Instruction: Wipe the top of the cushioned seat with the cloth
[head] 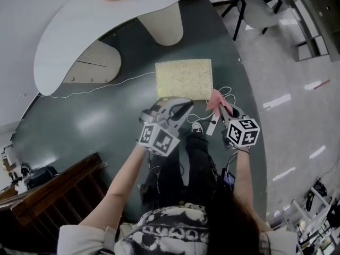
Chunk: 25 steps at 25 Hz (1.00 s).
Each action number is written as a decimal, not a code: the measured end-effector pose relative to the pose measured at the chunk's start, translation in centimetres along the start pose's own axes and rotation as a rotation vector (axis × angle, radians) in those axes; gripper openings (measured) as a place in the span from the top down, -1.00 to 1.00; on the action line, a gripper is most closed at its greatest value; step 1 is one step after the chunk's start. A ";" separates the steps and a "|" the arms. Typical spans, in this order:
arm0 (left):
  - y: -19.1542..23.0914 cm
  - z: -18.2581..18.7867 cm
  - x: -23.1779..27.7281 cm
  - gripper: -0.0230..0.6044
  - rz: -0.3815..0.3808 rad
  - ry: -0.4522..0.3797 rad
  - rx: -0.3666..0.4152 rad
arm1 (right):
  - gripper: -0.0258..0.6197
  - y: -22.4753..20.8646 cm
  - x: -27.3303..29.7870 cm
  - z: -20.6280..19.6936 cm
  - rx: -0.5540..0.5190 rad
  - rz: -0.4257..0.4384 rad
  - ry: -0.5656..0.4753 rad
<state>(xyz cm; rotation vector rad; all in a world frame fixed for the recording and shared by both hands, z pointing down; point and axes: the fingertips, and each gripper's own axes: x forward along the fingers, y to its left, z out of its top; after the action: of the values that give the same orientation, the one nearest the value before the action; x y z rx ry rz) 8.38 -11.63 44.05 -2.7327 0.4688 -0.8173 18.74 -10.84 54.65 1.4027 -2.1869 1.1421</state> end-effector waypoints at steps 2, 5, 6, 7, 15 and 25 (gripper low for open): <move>-0.4 1.6 -0.2 0.87 0.026 -0.004 -0.013 | 0.89 0.6 -1.8 0.4 0.004 0.010 -0.024; -1.5 3.4 -0.3 0.87 0.065 -0.014 -0.028 | 0.89 1.1 -4.5 1.0 0.008 0.022 -0.059; -1.9 4.2 -0.3 0.87 0.071 -0.015 -0.031 | 0.89 1.1 -5.4 1.2 0.007 0.024 -0.069; -2.4 4.9 -0.3 0.87 0.074 -0.016 -0.032 | 0.89 1.1 -6.3 1.4 0.005 0.025 -0.077; -5.7 9.3 -1.8 0.87 0.111 -0.020 -0.027 | 0.89 1.8 -12.0 1.8 -0.017 0.030 -0.127; -8.3 10.0 -5.4 0.87 0.109 -0.012 -0.039 | 0.89 4.4 -13.5 0.0 -0.029 0.043 -0.134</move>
<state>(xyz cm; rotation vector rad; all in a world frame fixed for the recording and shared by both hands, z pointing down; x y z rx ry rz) 11.68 -0.57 36.03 -2.7177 0.6312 -0.7715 21.35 -1.47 44.24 1.4656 -2.3259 1.0544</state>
